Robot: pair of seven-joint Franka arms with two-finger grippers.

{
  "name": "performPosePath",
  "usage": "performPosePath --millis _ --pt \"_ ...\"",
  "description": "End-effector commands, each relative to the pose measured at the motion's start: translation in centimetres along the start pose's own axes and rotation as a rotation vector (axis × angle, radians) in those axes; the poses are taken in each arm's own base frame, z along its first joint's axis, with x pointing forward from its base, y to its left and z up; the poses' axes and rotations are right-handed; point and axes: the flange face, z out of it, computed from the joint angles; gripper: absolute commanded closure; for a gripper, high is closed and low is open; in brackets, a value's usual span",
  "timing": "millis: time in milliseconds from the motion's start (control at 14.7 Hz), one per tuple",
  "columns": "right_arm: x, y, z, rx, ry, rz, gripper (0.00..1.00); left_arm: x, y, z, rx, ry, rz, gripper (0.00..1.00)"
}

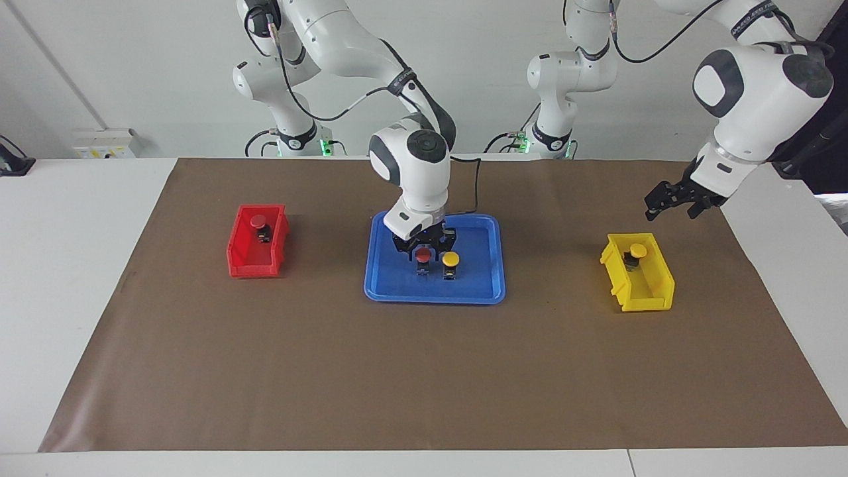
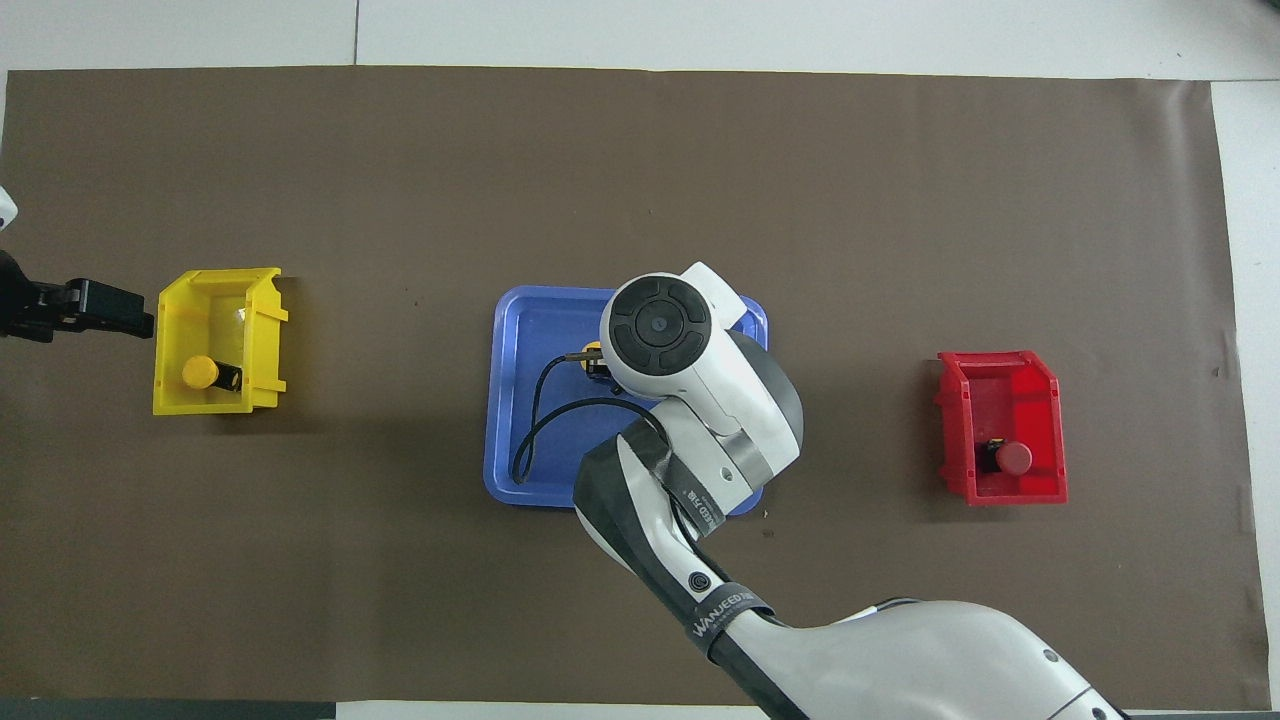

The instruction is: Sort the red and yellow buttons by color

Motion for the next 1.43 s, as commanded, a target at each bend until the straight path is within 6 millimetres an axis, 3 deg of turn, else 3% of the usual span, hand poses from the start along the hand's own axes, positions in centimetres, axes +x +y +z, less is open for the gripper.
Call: performPosePath --millis 0,136,272,408,543,611,747,1019,1087,1223,1358 --pt "-0.5 0.7 -0.4 0.008 0.009 0.014 0.66 -0.7 1.3 -4.2 -0.001 -0.01 0.049 0.0" --pt "0.2 0.9 -1.1 0.013 0.015 0.022 0.78 -1.0 3.6 -6.0 0.001 -0.009 0.091 0.0" --pt "1.8 2.8 -4.1 0.014 0.018 0.044 0.79 -1.2 4.6 -6.2 0.001 -0.022 0.109 0.0" --pt "3.4 7.1 -7.8 0.022 0.034 0.032 0.79 -1.3 4.6 -6.2 0.001 -0.022 0.108 0.0" --pt "5.0 13.3 -10.9 0.014 0.025 0.005 0.79 -1.2 4.8 -5.7 -0.001 -0.012 0.068 0.0" --pt "5.3 16.6 -12.2 0.005 0.008 0.006 0.79 -1.3 6.2 -5.4 0.001 0.016 0.039 0.0" --pt "4.5 24.2 -12.8 -0.003 -0.025 -0.056 0.79 -1.7 11.4 -2.6 -0.009 0.074 -0.025 0.0" --pt "2.5 35.2 -11.8 0.0 -0.059 -0.055 0.79 -1.0 25.1 2.9 -0.053 0.091 -0.086 0.0" --pt "2.4 37.0 -11.4 0.007 -0.062 -0.056 0.79 -0.7 28.1 4.9 -0.055 0.088 -0.097 0.0" --pt "1.3 38.1 -9.8 0.012 -0.052 -0.062 0.79 -1.2 34.9 8.9 -0.051 0.09 -0.119 0.0" --pt "-0.4 40.3 -7.3 0.013 -0.008 -0.078 0.79 -1.0 37.5 11.7 -0.034 0.074 -0.118 0.0"
